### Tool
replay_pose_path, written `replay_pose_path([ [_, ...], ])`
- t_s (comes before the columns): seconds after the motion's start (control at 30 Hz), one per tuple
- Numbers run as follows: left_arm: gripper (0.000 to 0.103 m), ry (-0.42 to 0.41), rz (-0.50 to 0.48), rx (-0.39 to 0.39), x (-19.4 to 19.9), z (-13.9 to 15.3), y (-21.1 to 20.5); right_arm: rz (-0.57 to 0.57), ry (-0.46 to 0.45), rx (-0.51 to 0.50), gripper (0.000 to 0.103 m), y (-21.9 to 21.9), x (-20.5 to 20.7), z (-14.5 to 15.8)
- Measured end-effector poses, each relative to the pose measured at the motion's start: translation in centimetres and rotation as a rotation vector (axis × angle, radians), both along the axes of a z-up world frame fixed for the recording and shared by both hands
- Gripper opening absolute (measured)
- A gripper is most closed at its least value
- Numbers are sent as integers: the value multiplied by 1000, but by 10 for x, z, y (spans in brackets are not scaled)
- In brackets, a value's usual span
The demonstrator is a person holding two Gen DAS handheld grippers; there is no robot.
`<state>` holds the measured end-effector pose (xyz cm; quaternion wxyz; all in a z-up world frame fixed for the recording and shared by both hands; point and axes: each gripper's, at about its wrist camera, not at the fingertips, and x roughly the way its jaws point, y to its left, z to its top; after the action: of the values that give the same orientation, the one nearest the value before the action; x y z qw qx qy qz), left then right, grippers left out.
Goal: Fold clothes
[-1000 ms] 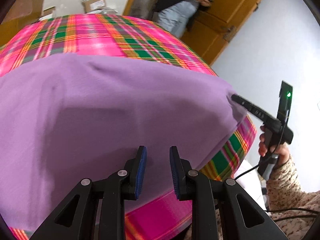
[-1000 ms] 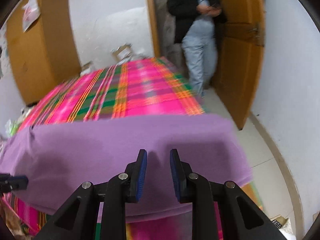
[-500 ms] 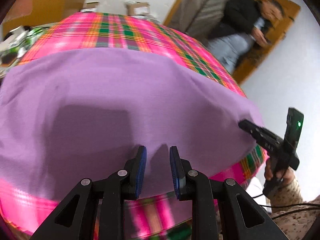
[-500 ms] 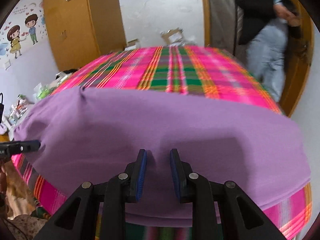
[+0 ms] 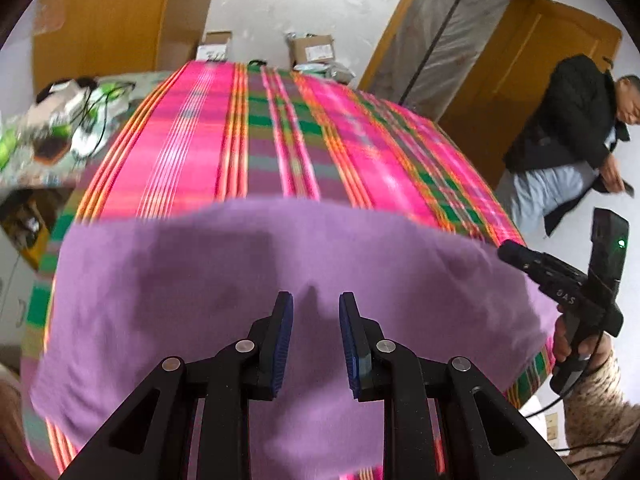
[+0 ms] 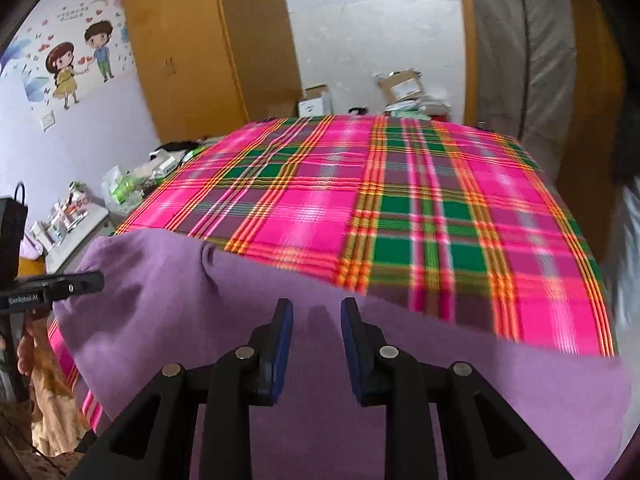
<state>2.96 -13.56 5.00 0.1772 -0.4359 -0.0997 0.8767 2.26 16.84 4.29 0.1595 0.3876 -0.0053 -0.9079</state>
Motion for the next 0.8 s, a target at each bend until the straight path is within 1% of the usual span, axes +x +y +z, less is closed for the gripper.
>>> replay_pose_path([
  [0.07, 24, 3, -12, -1, -14, 6, 4, 63, -29, -15, 27, -10, -17, 0],
  [0.2, 24, 5, -42, -4, -44, 17, 12, 143, -83, -66, 30, -22, -40, -3],
  [0.3, 25, -17, -80, -30, -63, 14, 22, 193, -130, -84, 33, -29, -54, -8],
  [0.43, 25, -38, -116, -87, -85, 6, 37, 250, -194, -61, 34, -39, -66, -23],
  [0.53, 25, -51, -131, -98, -98, 2, 39, 286, -227, -51, 34, -44, -74, -31],
  [0.63, 25, -99, -127, -118, -110, -7, 41, 315, -253, -57, 34, -45, -79, -34],
  [0.7, 25, -113, -145, -132, -112, -12, 44, 325, -271, -74, 34, -43, -80, -34],
  [0.77, 25, -128, -169, -145, -112, -16, 47, 336, -288, -91, 31, -41, -81, -35],
  [0.8, 25, -135, -183, -149, -111, -19, 49, 341, -297, -99, 25, -40, -81, -35],
])
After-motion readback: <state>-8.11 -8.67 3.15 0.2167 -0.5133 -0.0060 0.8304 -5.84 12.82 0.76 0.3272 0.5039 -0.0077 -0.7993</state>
